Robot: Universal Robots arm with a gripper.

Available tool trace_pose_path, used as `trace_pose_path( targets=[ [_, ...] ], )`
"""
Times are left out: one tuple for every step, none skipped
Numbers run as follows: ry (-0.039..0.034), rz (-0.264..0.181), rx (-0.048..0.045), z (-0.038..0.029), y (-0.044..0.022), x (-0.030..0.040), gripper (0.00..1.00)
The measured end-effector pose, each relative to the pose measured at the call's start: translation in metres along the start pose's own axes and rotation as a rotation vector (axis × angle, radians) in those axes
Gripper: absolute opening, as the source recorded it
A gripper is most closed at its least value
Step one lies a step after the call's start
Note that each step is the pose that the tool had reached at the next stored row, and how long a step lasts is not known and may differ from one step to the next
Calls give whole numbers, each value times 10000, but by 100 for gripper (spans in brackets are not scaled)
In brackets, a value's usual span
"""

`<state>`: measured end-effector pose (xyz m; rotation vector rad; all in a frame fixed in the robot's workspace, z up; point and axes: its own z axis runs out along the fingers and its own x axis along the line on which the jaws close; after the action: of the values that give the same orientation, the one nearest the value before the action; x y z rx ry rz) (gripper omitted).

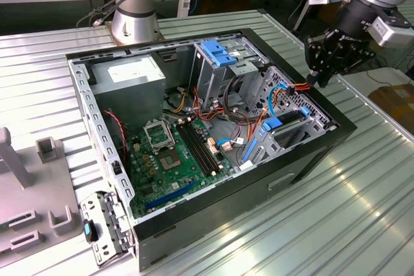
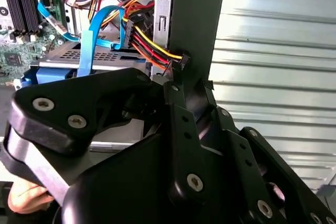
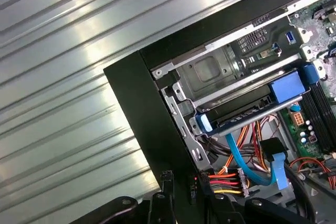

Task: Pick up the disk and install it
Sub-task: 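Insert the first disk wire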

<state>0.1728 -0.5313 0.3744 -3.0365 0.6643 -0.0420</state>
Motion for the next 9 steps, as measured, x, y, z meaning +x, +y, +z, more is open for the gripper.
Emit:
trace_pose_path(
  targets=[
    [43, -49, 21, 10, 9, -34, 31],
    [92, -55, 43, 13, 11, -44, 31],
    [168, -66, 79, 17, 13, -52, 31],
    [296, -83, 137, 23, 16, -61, 31],
    [369, -96, 171, 28, 17, -69, 31],
    [396, -109, 184, 32, 19, -78, 31],
    [405, -135, 190, 37, 23, -95, 31],
    [405, -159, 193, 41, 27, -106, 31],
    [404, -188, 195, 43, 30, -114, 31]
  ],
)
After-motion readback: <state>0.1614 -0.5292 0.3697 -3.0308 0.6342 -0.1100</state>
